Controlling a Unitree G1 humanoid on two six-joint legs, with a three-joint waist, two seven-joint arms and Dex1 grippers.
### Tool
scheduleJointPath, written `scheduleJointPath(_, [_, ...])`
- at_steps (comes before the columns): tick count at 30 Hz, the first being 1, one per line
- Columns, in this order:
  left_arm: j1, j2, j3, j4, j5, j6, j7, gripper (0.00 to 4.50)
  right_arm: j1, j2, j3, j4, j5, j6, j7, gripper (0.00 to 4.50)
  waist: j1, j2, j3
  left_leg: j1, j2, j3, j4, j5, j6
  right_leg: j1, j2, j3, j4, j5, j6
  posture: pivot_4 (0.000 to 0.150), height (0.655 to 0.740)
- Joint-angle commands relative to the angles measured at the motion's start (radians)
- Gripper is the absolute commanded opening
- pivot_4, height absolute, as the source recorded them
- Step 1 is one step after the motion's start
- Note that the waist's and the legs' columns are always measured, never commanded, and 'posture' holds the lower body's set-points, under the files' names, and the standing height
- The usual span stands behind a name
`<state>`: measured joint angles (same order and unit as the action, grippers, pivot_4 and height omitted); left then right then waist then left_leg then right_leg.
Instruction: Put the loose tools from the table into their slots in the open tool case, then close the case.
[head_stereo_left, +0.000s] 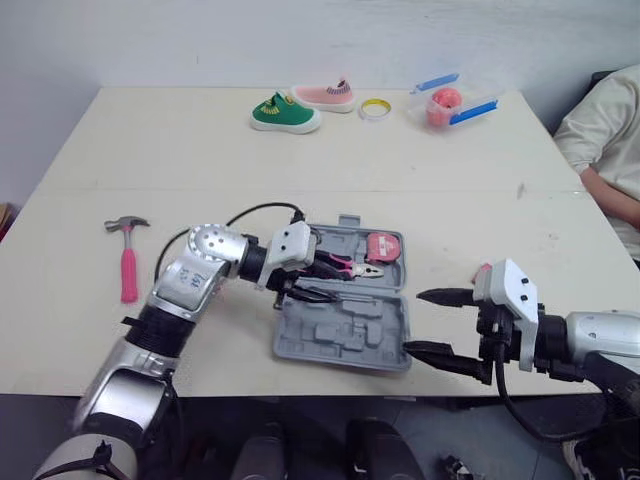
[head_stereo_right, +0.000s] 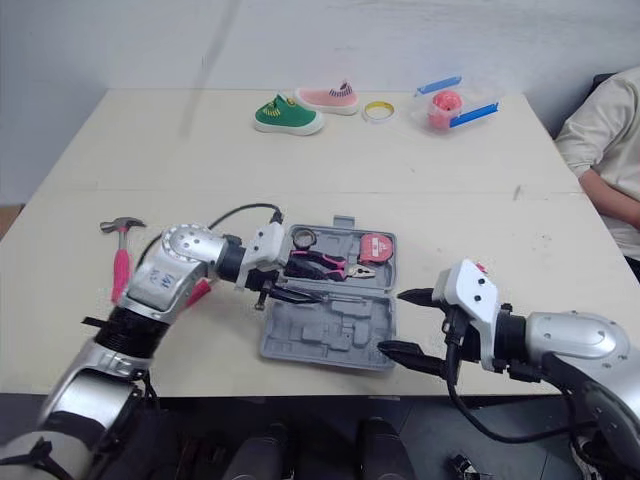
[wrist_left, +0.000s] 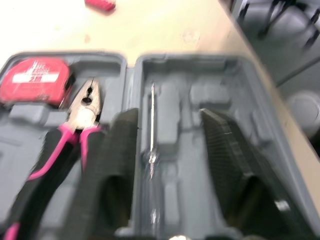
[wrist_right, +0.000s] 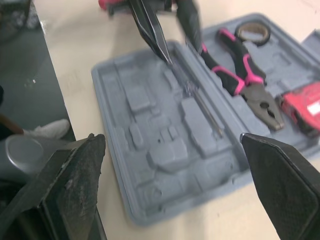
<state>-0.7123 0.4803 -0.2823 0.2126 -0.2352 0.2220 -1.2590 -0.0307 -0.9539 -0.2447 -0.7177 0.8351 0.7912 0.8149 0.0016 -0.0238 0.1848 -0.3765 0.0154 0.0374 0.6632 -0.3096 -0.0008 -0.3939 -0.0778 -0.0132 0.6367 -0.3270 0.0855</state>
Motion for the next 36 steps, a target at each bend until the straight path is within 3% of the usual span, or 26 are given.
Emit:
scheduleJointPath(1, [0.006,-0.008,-0.002,0.055,0.036,-0.065,0.007,0.02,-0.024,-0.004,-0.015,-0.005,0.025,0.008,-0.007,4.50,0.000,0.000,0.000,0.000,0.000,0.000,0.000,0.000,0.000,0.000,0.000,0.000,0.000,0.000,0.000,0.150,0.7400])
scheduleJointPath(7, [0.012,-0.042,-0.046,0.081,0.114,-0.039,0.076,0.02,-0.033,0.001,-0.008,-0.002,0.023,0.016,-0.019,4.50,0.001,0.000,0.000,0.000,0.000,0.000,0.000,0.000,0.000,0.000,0.000,0.000,0.001,0.000,0.000,0.150,0.7400])
scheduleJointPath(17, [0.019,0.000,-0.136,0.152,0.249,-0.001,0.087,0.02,-0.025,0.011,-0.011,-0.005,0.019,0.014,-0.044,4.50,0.001,0.000,0.000,0.001,0.000,0.000,0.000,-0.001,0.001,0.001,0.000,0.000,0.000,0.000,0.001,0.150,0.7400])
scheduleJointPath(21, [0.020,0.021,-0.208,0.170,0.337,0.019,0.114,0.02,-0.023,0.023,-0.007,-0.006,0.019,0.012,-0.059,4.50,-0.002,0.001,-0.008,0.006,0.000,0.000,0.000,-0.003,0.005,0.005,0.000,0.001,0.000,0.000,0.001,0.150,0.7400])
scheduleJointPath(25, [0.021,0.008,-0.193,0.160,0.334,0.005,0.150,0.02,-0.010,0.030,-0.001,-0.007,0.000,0.005,-0.070,4.50,-0.005,0.002,-0.019,0.014,0.001,0.000,-0.001,-0.005,0.007,0.014,0.000,0.001,-0.004,0.000,0.000,0.150,0.7400])
scheduleJointPath(27, [0.029,0.005,-0.146,0.099,0.251,0.029,0.110,0.02,0.003,0.032,0.002,-0.007,-0.024,-0.009,-0.074,4.50,-0.005,0.001,-0.022,0.022,0.002,0.000,-0.005,-0.007,0.007,0.021,-0.001,0.001,-0.008,0.000,0.000,0.150,0.7400])
scheduleJointPath(30, [0.045,0.008,0.087,-0.107,-0.052,0.243,0.065,0.02,0.024,0.050,-0.036,0.031,-0.070,-0.037,-0.105,4.50,-0.012,0.002,-0.020,0.020,0.002,0.000,-0.007,-0.007,0.007,0.019,-0.001,0.002,-0.008,0.000,0.000,0.150,0.7400])
scheduleJointPath(33, [0.107,0.081,0.300,-0.215,-0.207,0.437,0.126,0.77,0.080,0.036,-0.147,0.080,-0.076,-0.044,-0.072,4.50,-0.008,0.002,-0.018,0.008,0.003,-0.002,-0.006,-0.005,0.003,0.006,-0.001,0.000,-0.006,0.000,0.000,0.150,0.7400])
scheduleJointPath(34, [0.158,0.126,0.389,-0.252,-0.239,0.492,0.158,1.19,0.109,0.023,-0.209,0.113,-0.080,-0.048,-0.045,4.50,-0.008,0.003,-0.018,0.000,0.003,-0.002,-0.003,-0.004,0.001,-0.001,-0.001,0.000,-0.001,0.000,0.000,0.150,0.7400])
scheduleJointPath(36, [0.252,0.195,0.515,-0.305,-0.274,0.556,0.206,1.96,0.149,0.002,-0.299,0.167,-0.087,-0.050,-0.007,4.50,-0.016,0.005,-0.017,0.000,0.003,-0.001,-0.002,-0.001,-0.004,-0.001,0.000,0.000,0.001,0.000,0.000,0.150,0.7400])
